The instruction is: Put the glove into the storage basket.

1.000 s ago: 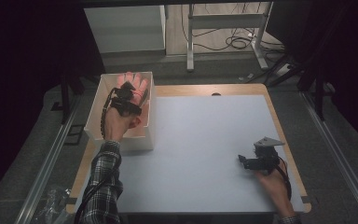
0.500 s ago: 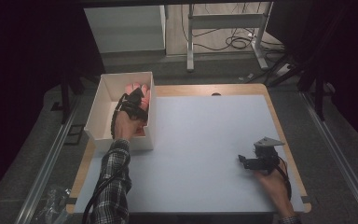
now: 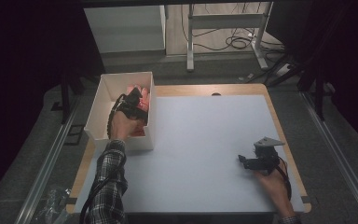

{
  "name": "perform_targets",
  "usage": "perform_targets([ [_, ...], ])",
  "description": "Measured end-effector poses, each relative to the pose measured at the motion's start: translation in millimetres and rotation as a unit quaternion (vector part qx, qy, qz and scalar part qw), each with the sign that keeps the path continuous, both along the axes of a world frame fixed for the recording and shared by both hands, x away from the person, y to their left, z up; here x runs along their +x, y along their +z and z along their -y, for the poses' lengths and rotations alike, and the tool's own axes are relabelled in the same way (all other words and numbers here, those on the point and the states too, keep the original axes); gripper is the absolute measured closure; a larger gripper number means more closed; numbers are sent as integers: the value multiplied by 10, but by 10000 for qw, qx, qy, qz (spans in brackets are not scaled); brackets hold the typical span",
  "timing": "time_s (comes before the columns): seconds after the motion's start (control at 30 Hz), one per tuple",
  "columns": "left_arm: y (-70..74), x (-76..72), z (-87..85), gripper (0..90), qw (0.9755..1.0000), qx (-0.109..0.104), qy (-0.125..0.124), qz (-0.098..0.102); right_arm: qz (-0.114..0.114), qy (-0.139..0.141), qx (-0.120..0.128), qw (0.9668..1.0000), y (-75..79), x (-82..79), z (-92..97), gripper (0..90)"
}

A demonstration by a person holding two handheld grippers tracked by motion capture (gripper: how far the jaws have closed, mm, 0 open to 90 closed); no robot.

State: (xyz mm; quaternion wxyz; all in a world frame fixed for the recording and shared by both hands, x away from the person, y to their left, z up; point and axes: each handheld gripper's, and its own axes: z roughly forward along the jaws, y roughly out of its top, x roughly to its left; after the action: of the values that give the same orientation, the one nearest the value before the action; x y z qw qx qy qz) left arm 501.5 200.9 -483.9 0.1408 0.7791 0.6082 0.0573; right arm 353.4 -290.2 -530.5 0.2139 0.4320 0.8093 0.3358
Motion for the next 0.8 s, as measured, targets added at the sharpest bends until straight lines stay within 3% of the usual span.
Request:
perform_targets([
  [0.17,124,-79,-35,91,9994,-238,-100,236,1,1,-1,10000,0,0,0,157],
  [0.27,157,-108,-36,95,9991,-273,-138,292,0,0,-1,10000,0,0,0,157],
  [0.4,184,-151,-51,92,9993,-163,-146,300,0,0,-2,10000,0,0,0,157],
  [0.6,198,-189,-123,84,9992,-208,-61,335,1,1,-3,10000,0,0,0,157],
  [0.8,233,-242,-194,84,9984,-230,-75,510,1,0,-4,10000,0,0,0,157],
])
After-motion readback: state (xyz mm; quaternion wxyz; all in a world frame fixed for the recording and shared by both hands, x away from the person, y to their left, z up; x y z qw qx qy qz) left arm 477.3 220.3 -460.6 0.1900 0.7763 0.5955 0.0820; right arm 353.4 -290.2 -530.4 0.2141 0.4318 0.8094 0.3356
